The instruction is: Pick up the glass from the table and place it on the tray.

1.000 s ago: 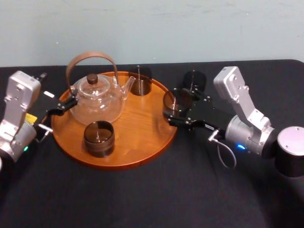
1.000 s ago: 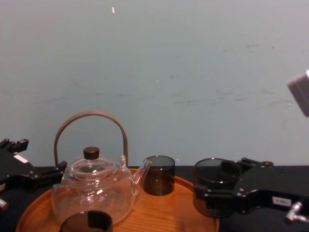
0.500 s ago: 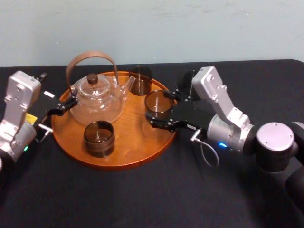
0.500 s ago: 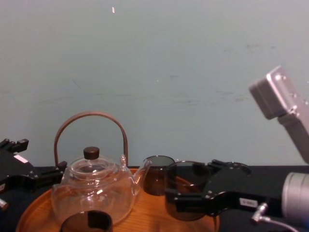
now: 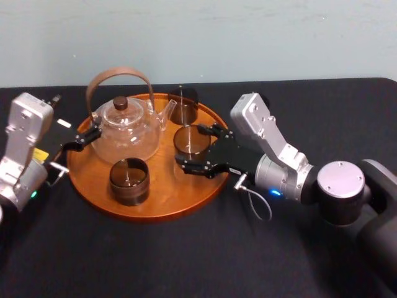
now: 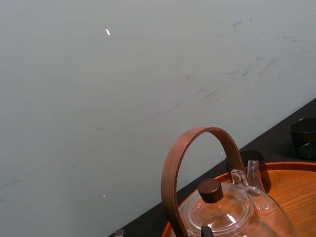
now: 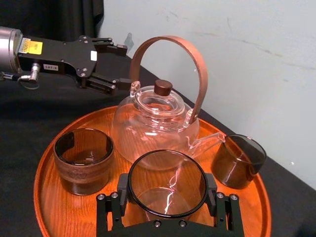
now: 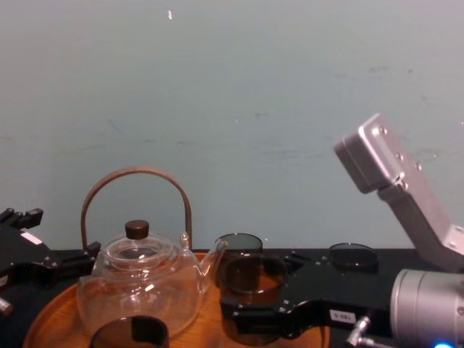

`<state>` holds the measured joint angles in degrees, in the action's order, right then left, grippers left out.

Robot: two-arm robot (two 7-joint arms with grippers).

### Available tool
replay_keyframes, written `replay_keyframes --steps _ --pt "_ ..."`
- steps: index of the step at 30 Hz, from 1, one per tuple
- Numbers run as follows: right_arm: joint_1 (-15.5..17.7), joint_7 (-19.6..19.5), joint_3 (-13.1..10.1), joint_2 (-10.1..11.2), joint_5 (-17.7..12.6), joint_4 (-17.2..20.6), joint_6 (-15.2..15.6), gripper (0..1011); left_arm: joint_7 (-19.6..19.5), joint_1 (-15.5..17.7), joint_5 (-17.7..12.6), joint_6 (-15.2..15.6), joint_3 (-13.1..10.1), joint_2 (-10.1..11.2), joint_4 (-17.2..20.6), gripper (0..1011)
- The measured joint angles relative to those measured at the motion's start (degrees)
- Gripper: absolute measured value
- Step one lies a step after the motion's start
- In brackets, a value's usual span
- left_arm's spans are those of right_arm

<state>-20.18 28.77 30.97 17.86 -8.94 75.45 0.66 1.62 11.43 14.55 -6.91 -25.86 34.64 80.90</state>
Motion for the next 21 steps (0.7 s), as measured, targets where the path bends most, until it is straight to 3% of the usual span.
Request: replay_keyframes --steps 21 --pt "-1.31 0.99 1.88 -2.44 0.53 -5.50 -2.41 920 0.00 0.00 0.00 0.00 0.00 0.00 0.00 1010"
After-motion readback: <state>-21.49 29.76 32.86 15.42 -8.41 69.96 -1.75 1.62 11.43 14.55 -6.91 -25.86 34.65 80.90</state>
